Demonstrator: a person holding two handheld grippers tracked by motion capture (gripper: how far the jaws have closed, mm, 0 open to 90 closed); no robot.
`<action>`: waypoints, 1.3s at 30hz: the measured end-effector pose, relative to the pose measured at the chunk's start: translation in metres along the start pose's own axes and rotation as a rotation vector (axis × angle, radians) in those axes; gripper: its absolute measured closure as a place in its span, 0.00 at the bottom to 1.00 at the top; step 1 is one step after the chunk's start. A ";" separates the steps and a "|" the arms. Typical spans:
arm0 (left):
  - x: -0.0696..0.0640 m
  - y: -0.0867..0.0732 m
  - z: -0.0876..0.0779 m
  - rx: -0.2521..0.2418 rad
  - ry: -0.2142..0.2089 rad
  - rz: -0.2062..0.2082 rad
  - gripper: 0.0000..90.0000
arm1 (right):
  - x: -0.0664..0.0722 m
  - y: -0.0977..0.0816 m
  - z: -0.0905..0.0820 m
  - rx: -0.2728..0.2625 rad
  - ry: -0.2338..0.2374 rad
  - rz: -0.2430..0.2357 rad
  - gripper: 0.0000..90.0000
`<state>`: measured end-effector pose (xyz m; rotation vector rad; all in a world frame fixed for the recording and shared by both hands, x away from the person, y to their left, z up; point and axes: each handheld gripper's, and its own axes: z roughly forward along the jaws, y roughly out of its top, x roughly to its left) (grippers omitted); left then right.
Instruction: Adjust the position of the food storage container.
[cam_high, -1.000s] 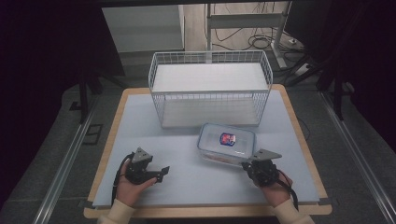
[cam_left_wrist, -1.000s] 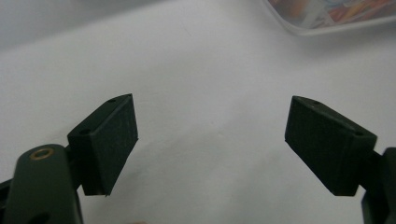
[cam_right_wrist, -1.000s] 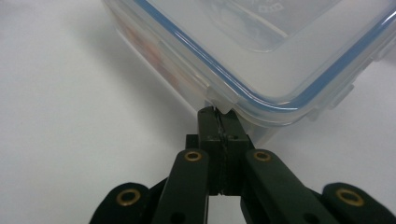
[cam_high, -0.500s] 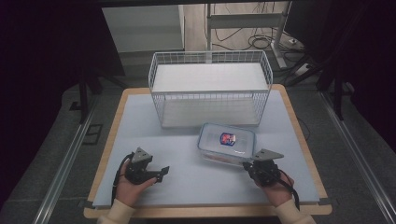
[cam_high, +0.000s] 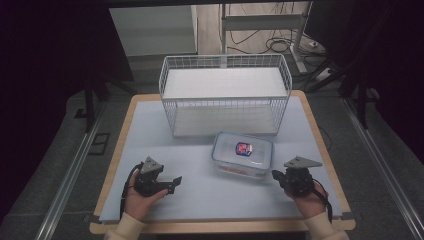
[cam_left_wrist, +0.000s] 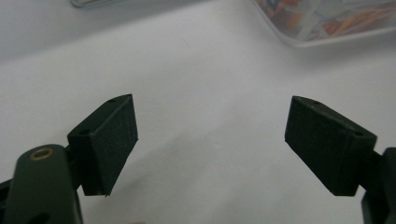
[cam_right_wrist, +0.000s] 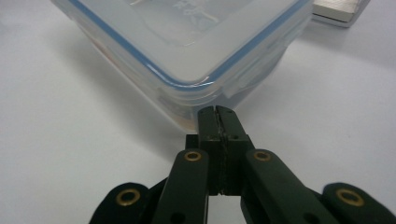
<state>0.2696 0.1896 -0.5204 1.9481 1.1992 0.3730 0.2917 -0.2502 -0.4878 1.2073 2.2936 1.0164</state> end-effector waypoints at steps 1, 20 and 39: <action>0.000 0.002 0.000 -0.003 0.000 0.008 0.19 | -0.001 0.000 0.000 0.001 -0.001 0.000 1.00; -0.005 0.044 0.023 -0.049 -0.029 -0.018 0.32 | -0.032 0.010 0.007 -0.006 -0.049 0.057 0.99; -0.001 0.053 0.040 -0.012 -0.122 -0.075 0.22 | -0.051 0.013 0.009 -0.026 -0.023 0.133 0.60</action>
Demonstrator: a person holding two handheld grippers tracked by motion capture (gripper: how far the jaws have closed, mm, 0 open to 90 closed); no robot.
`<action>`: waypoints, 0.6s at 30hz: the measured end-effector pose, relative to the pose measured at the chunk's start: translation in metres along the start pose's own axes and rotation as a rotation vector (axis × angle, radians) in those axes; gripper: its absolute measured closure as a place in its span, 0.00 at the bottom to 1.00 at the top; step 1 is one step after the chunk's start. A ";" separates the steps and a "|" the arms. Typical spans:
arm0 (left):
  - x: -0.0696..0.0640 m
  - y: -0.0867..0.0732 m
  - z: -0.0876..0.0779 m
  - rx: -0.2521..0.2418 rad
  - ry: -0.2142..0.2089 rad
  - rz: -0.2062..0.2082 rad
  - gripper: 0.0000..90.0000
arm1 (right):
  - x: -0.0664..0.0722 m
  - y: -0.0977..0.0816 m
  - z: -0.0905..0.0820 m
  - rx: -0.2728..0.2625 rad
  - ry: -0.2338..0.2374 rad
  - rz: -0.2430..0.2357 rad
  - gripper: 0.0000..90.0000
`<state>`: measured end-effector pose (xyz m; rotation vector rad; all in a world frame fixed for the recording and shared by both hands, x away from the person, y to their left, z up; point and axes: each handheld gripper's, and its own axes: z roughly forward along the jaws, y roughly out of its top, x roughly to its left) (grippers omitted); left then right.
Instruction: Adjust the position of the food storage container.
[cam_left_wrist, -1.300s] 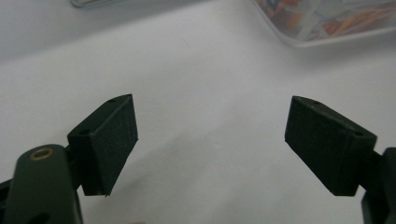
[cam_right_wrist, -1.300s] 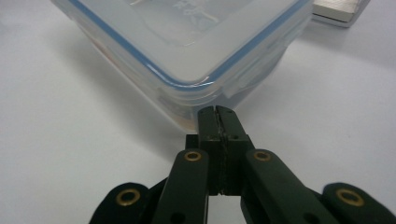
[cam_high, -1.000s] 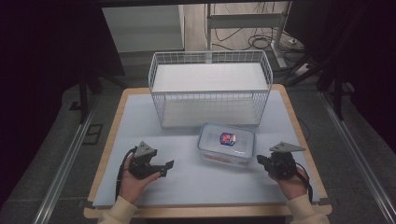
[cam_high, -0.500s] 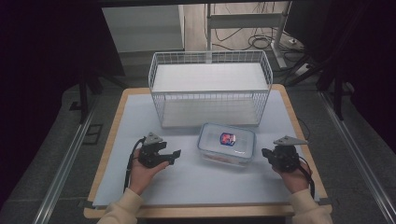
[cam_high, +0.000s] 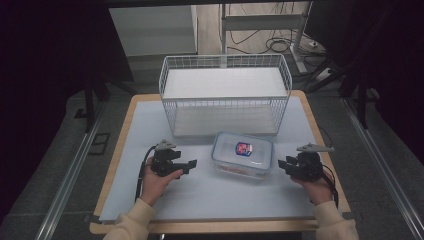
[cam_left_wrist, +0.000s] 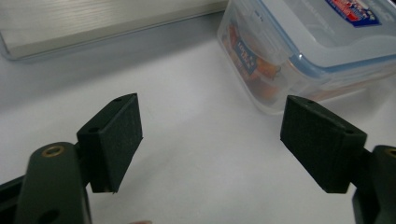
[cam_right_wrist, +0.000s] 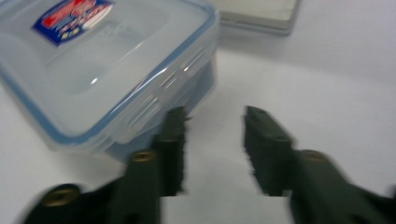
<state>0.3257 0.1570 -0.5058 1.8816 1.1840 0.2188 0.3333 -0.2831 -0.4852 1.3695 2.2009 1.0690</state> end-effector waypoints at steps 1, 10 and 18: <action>-0.001 0.003 -0.001 -0.009 -0.015 -0.004 0.22 | -0.001 0.000 -0.002 -0.002 0.013 0.008 0.53; -0.003 0.021 -0.001 -0.022 -0.098 -0.047 0.20 | -0.005 0.002 -0.008 -0.034 0.090 0.059 0.31; -0.002 0.037 0.006 -0.025 -0.157 -0.093 0.20 | -0.005 0.004 -0.012 -0.056 0.140 0.103 0.25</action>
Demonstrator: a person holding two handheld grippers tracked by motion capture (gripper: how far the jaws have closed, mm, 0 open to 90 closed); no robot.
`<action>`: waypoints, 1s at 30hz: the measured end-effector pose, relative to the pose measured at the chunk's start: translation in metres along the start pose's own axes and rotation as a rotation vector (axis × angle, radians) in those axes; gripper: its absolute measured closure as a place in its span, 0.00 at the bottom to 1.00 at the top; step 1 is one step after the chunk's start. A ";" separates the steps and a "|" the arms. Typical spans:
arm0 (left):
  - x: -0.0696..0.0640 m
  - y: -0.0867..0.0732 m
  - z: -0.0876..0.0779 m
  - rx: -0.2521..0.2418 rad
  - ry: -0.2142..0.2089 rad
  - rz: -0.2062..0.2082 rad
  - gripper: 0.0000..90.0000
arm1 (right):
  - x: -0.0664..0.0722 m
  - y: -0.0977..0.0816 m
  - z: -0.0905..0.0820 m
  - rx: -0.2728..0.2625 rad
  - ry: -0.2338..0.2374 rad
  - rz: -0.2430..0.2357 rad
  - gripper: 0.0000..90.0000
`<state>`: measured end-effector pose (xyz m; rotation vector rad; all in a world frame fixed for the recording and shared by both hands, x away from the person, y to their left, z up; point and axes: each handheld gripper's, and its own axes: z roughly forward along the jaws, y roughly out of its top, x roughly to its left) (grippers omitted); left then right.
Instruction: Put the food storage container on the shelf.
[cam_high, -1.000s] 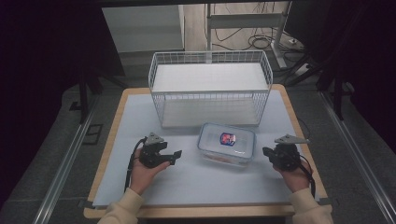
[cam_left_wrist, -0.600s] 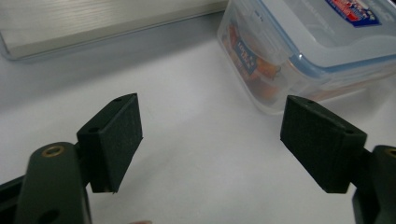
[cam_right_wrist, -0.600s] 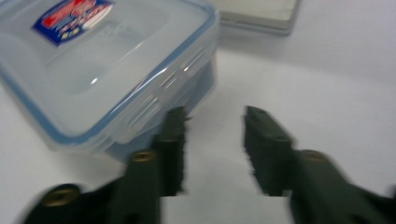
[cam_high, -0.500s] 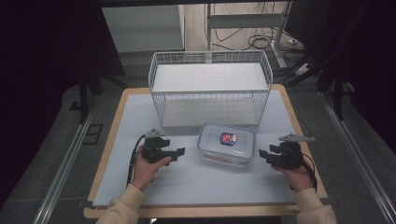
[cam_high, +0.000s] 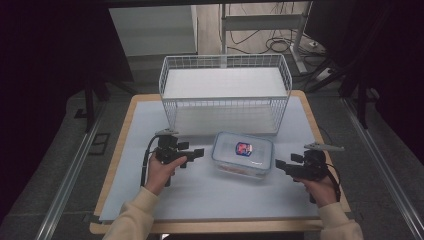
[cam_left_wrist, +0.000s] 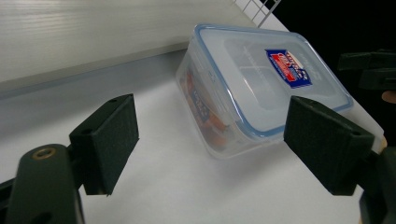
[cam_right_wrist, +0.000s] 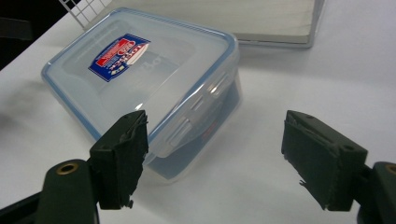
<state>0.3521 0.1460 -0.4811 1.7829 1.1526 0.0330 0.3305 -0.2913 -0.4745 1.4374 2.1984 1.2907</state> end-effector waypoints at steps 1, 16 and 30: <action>0.001 0.001 0.003 0.003 -0.010 -0.009 0.20 | 0.001 0.001 0.001 0.002 0.010 0.007 0.24; 0.002 0.019 0.046 0.074 -0.081 -0.072 0.19 | 0.005 0.005 0.014 0.015 0.100 0.048 0.23; 0.008 0.021 0.082 0.163 -0.191 -0.163 0.20 | 0.005 0.004 0.017 0.026 0.090 0.030 0.20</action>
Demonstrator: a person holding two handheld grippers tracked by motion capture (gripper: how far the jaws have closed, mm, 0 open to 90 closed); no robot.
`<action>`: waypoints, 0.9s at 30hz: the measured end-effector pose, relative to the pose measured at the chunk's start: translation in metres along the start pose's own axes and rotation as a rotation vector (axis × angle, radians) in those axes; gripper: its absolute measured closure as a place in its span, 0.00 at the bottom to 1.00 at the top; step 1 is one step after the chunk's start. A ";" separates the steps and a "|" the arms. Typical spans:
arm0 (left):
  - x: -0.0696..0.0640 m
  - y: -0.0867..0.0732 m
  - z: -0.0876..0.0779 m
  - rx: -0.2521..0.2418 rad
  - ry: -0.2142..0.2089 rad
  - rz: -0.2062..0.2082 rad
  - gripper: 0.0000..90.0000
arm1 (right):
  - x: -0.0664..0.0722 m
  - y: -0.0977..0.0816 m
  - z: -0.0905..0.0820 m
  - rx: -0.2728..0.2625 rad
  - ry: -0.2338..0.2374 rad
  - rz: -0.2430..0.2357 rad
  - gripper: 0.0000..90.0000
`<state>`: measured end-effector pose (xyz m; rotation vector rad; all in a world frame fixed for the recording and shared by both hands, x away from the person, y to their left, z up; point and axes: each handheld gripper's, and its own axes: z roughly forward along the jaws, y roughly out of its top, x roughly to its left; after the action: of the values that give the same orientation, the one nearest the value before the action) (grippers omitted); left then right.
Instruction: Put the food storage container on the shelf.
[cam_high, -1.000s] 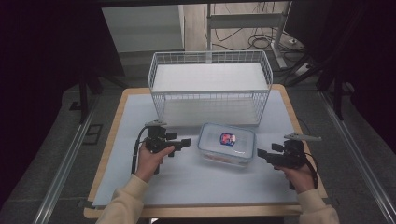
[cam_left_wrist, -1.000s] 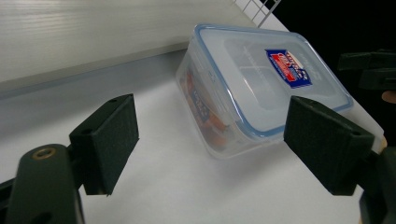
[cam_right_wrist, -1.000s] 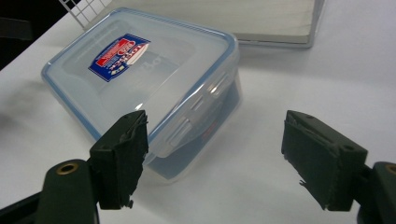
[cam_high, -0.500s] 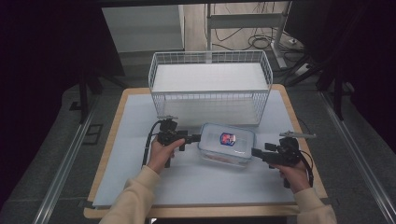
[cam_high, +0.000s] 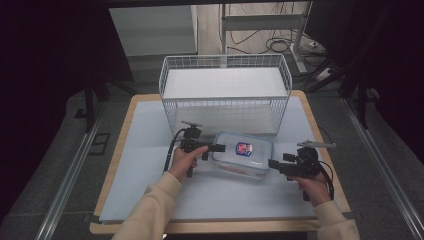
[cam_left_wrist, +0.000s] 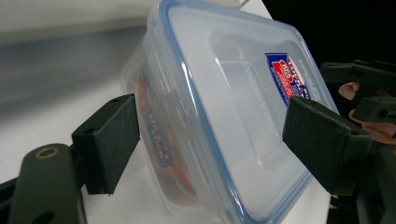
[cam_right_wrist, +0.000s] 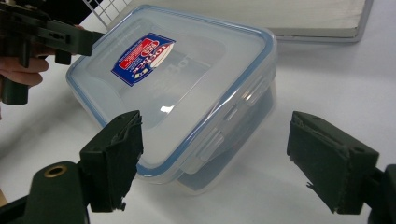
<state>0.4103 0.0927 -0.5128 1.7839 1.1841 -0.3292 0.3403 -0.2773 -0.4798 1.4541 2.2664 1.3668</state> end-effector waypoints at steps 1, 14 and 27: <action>0.002 0.000 0.002 0.014 -0.004 -0.005 0.19 | 0.000 0.000 0.000 0.003 -0.001 -0.001 0.20; 0.003 0.002 0.003 -0.002 -0.032 -0.025 0.35 | -0.006 0.001 0.007 0.025 0.004 0.027 0.21; 0.005 0.002 0.003 -0.012 -0.042 -0.042 0.37 | -0.021 0.008 0.038 0.074 0.169 0.217 0.27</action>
<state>0.4150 0.0929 -0.5161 1.7359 1.1929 -0.3813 0.3764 -0.2691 -0.5029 1.7124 2.3393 1.5345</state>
